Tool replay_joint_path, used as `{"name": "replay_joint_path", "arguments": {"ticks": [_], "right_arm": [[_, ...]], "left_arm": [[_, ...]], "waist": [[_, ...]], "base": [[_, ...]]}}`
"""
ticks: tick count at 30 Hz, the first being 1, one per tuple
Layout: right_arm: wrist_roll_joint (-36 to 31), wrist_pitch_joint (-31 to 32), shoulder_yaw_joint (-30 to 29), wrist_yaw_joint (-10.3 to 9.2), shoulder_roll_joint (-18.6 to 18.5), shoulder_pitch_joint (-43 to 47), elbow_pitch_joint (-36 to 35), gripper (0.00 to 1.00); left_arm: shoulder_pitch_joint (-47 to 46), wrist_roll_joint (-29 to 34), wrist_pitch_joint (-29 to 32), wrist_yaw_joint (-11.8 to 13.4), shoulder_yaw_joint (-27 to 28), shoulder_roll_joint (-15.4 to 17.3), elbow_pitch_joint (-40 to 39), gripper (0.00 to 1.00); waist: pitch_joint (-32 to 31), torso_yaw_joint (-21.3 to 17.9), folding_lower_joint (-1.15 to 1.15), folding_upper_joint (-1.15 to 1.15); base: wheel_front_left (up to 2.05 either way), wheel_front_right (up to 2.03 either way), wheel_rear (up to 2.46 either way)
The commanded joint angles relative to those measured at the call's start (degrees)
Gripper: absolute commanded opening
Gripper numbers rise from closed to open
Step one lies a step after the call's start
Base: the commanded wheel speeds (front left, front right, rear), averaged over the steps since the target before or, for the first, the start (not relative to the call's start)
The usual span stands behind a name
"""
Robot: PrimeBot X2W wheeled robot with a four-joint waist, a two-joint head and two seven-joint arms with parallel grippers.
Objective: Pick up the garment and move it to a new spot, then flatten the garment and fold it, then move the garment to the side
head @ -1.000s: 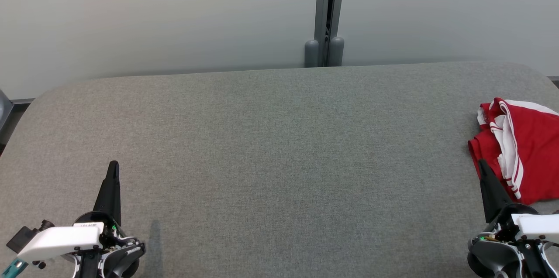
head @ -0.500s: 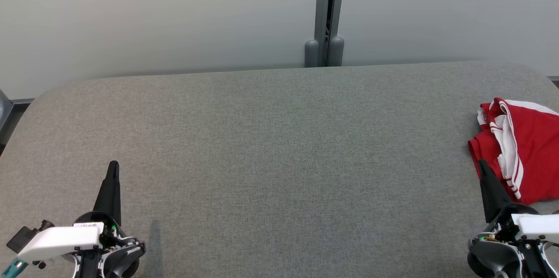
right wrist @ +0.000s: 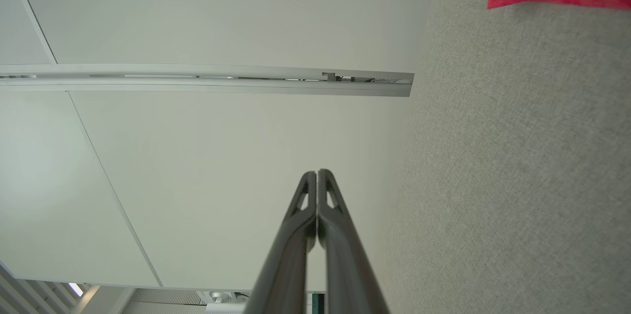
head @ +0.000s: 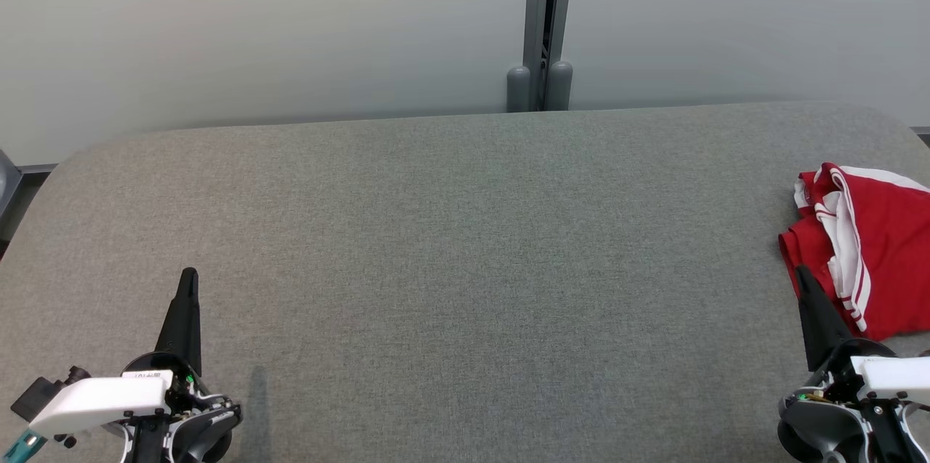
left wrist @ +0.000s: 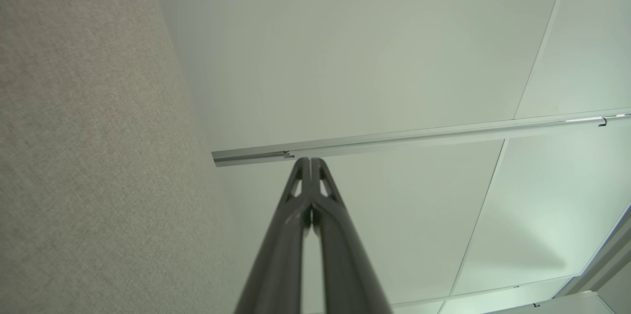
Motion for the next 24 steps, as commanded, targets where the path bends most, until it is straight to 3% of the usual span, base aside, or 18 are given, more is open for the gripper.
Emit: {"name": "replay_joint_path", "arguments": {"ticks": [1, 24], "right_arm": [[0.14, 0.16, 0.0, 0.01, -0.54, 0.54, -0.2, 0.0], [0.14, 0.16, 0.0, 0.01, -0.54, 0.54, -0.2, 0.0]], "left_arm": [[-0.79, -0.07, 0.16, -0.22, 0.19, 0.29, -0.19, 0.0], [-0.79, -0.07, 0.16, -0.22, 0.19, 0.29, -0.19, 0.0]], "waist": [[0.0, 0.0, 0.0, 0.0], [0.0, 0.0, 0.0, 0.0]], "base": [[0.0, 0.0, 0.0], [0.0, 0.0, 0.0]]}}
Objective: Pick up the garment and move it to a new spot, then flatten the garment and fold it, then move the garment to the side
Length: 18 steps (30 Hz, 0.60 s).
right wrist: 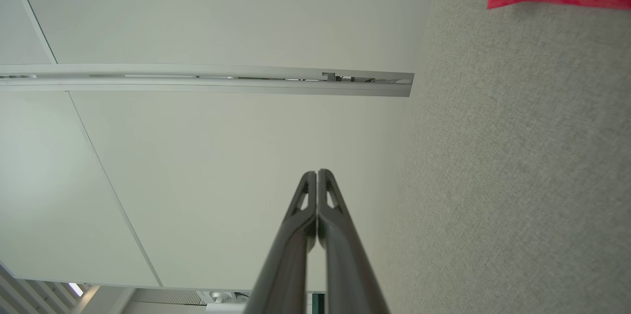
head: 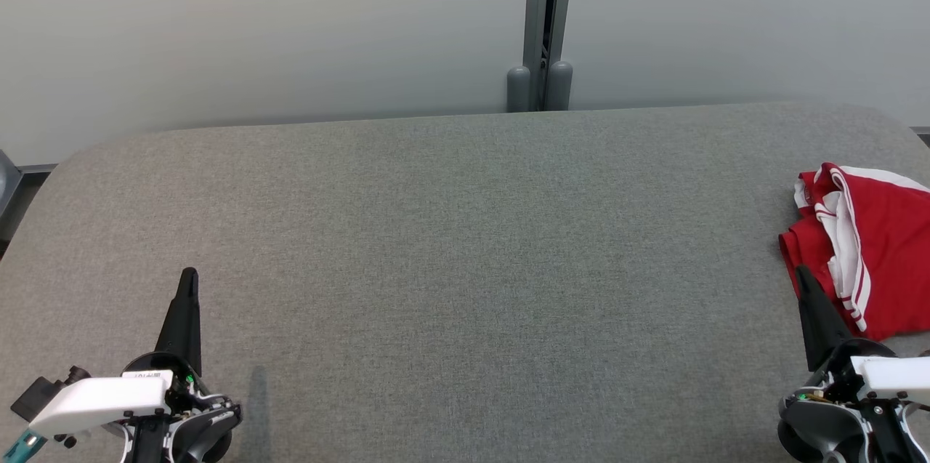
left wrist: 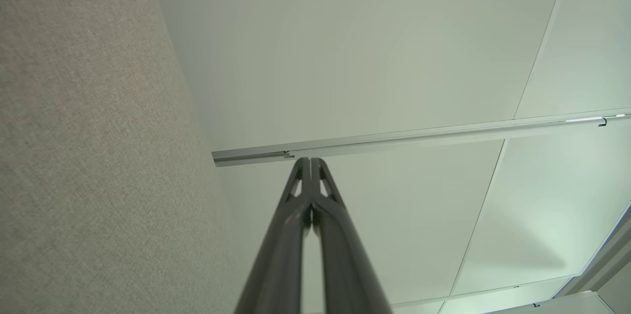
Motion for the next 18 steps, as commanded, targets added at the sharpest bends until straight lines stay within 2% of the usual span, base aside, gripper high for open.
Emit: {"name": "replay_joint_path", "arguments": {"ticks": [1, 18], "right_arm": [[0.12, 0.16, 0.01, 0.0, -0.54, 0.54, -0.2, 0.0], [0.12, 0.16, 0.01, 0.01, -0.54, 0.54, -0.2, 0.0]], "left_arm": [[-0.79, -0.07, 0.16, -0.22, 0.19, 0.29, -0.19, 0.0], [-0.79, -0.07, 0.16, -0.22, 0.19, 0.29, -0.19, 0.0]], "waist": [[0.0, 0.0, 0.0, 0.0], [0.0, 0.0, 0.0, 0.0]], "base": [[0.0, 0.0, 0.0], [0.0, 0.0, 0.0]]}}
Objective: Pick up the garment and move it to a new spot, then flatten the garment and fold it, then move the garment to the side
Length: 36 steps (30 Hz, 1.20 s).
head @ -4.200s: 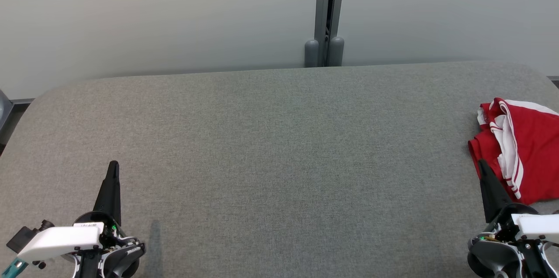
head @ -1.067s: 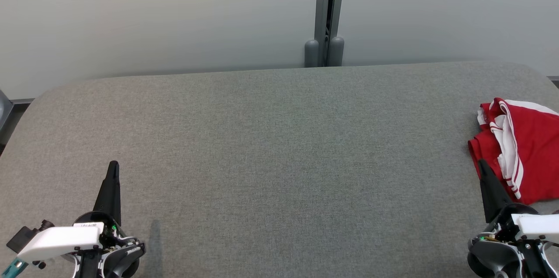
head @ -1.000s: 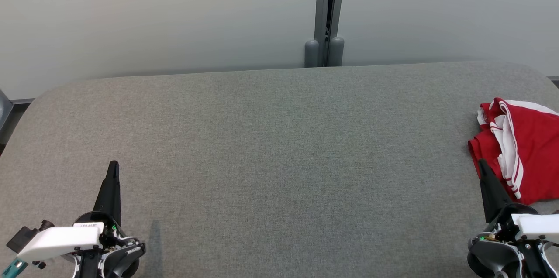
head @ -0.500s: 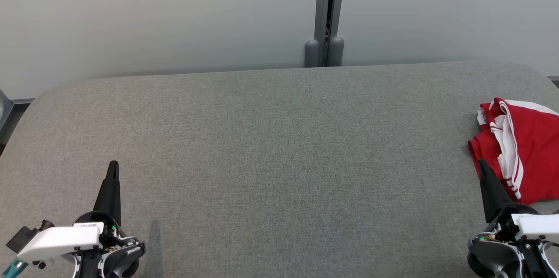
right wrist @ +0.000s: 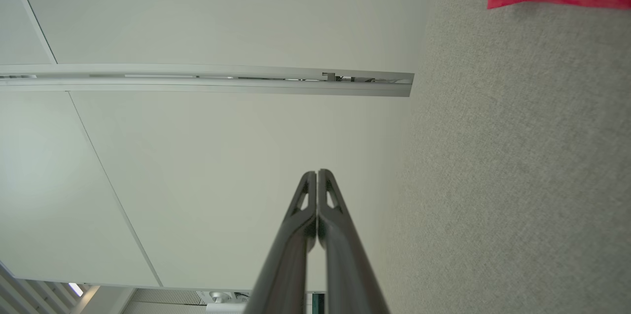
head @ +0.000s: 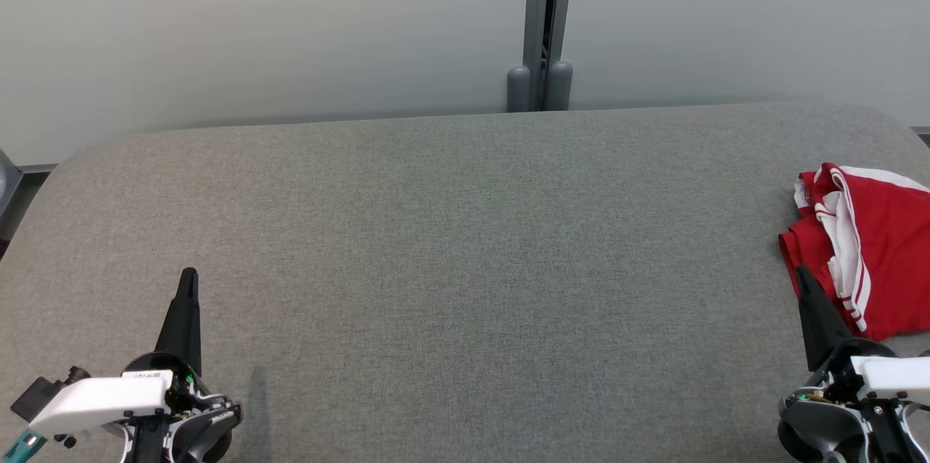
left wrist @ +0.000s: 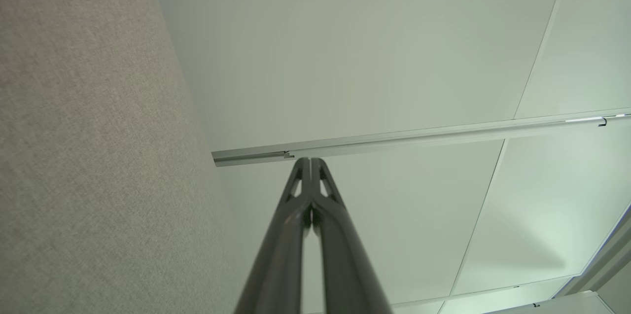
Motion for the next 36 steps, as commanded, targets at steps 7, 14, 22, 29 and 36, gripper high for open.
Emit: {"name": "replay_joint_path", "arguments": {"ticks": [7, 14, 22, 29, 36], "right_arm": [[0.13, 0.16, -0.01, 0.01, -0.54, 0.54, -0.2, 0.0], [0.12, 0.16, 0.0, 0.0, -0.53, 0.54, -0.2, 0.0], [0.12, 0.16, -0.01, 0.0, -0.53, 0.54, -0.2, 0.0], [0.12, 0.16, 0.0, 0.01, -0.53, 0.54, -0.2, 0.0], [0.12, 0.16, 0.0, 0.01, -0.53, 0.54, -0.2, 0.0]], "left_arm": [[-0.79, -0.07, 0.16, -0.22, 0.19, 0.29, -0.19, 0.0], [-0.79, -0.07, 0.16, -0.22, 0.19, 0.29, -0.19, 0.0], [-0.8, -0.07, 0.16, -0.22, 0.19, 0.3, -0.19, 0.0], [-0.8, -0.07, 0.16, -0.22, 0.19, 0.3, -0.19, 0.0], [-0.8, -0.07, 0.15, -0.22, 0.19, 0.3, -0.19, 0.0]], "waist": [[0.0, 0.0, 0.0, 0.0], [0.0, 0.0, 0.0, 0.0], [0.0, 0.0, 0.0, 0.0], [0.0, 0.0, 0.0, 0.0], [0.0, 0.0, 0.0, 0.0]], "base": [[0.0, 0.0, 0.0], [0.0, 0.0, 0.0], [0.0, 0.0, 0.0], [0.0, 0.0, 0.0], [0.0, 0.0, 0.0]]}}
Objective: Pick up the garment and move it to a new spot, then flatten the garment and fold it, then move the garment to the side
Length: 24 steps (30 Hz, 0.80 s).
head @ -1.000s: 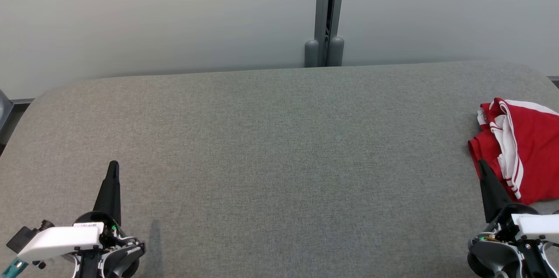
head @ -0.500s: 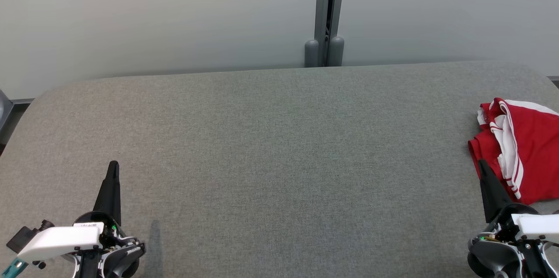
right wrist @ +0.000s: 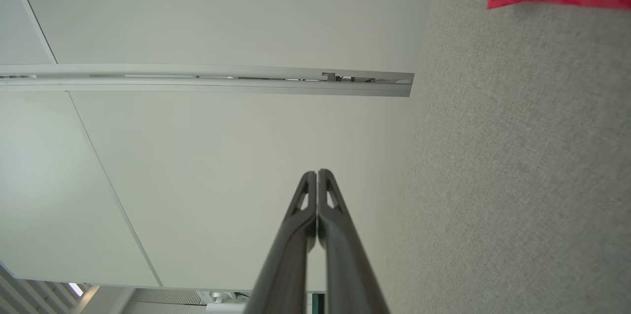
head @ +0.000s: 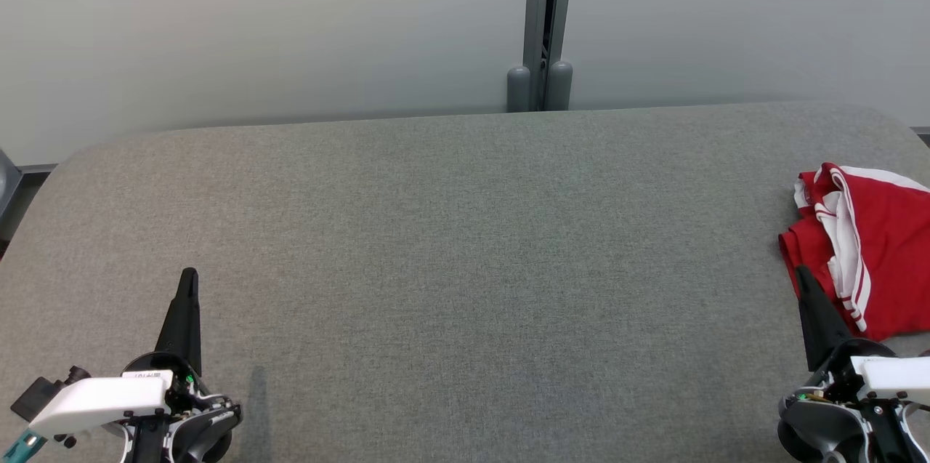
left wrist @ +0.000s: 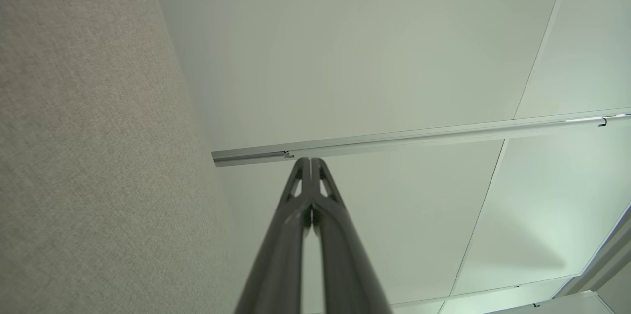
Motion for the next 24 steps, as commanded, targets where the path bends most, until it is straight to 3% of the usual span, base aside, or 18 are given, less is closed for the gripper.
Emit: {"name": "replay_joint_path", "arguments": {"ticks": [1, 24], "right_arm": [[0.12, 0.16, 0.0, 0.01, -0.52, 0.54, -0.2, 0.0], [0.12, 0.15, 0.0, 0.01, -0.52, 0.54, -0.2, 0.0]], "left_arm": [[-0.8, -0.07, 0.15, -0.22, 0.19, 0.3, -0.19, 0.0], [-0.8, -0.07, 0.15, -0.22, 0.19, 0.3, -0.19, 0.0]], "waist": [[0.0, 0.0, 0.0, 0.0], [0.0, 0.0, 0.0, 0.0]], "base": [[0.0, 0.0, 0.0], [0.0, 0.0, 0.0]]}}
